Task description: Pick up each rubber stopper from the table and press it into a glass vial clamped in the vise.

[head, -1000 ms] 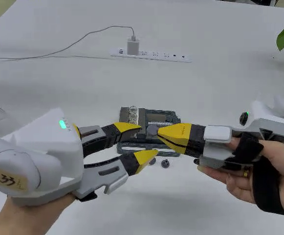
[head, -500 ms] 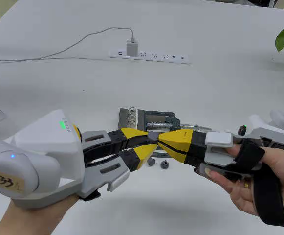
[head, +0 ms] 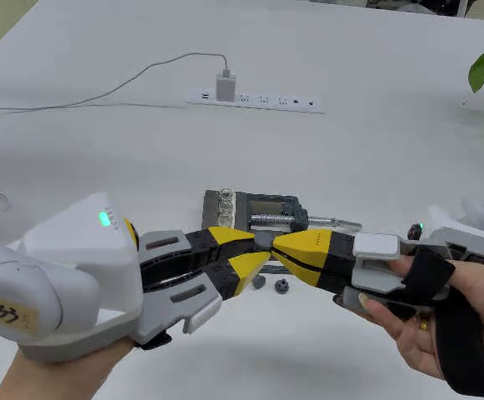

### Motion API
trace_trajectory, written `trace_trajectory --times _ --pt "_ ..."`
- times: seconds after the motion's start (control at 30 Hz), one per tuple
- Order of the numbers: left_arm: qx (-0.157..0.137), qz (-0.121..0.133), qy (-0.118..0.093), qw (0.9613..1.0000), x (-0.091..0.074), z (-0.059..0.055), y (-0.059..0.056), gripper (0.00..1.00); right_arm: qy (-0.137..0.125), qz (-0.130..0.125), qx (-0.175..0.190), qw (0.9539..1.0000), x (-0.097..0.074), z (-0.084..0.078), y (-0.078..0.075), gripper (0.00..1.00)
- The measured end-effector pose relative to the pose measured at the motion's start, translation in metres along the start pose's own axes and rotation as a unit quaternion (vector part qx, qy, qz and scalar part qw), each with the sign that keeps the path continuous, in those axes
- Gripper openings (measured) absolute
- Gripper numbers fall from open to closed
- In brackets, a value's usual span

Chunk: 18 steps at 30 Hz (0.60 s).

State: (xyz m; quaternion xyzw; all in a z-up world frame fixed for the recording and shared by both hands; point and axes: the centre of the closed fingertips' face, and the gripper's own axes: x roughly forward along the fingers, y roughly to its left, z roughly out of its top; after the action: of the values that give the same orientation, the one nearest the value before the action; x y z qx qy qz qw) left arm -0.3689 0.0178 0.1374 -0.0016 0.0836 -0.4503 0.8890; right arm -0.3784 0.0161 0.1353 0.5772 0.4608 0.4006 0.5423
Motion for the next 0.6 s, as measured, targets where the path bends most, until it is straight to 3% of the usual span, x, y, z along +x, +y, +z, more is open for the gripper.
trace_trajectory --times 0.23,0.43,0.6 --pt "-0.005 -0.006 -0.001 1.0 -0.0016 0.0007 -0.0029 0.04 0.003 0.01 0.007 0.9999 -0.0029 0.0006 -0.0007 0.0" --pt "0.008 -0.004 0.0 1.0 -0.0029 0.0021 -0.0025 0.04 0.0 0.017 0.014 0.9998 -0.0035 0.0026 -0.0008 0.0" --pt "0.021 0.003 -0.001 0.9998 -0.0039 0.0033 -0.0007 0.04 -0.007 0.018 -0.007 0.9998 -0.0016 0.0042 0.0007 0.0"
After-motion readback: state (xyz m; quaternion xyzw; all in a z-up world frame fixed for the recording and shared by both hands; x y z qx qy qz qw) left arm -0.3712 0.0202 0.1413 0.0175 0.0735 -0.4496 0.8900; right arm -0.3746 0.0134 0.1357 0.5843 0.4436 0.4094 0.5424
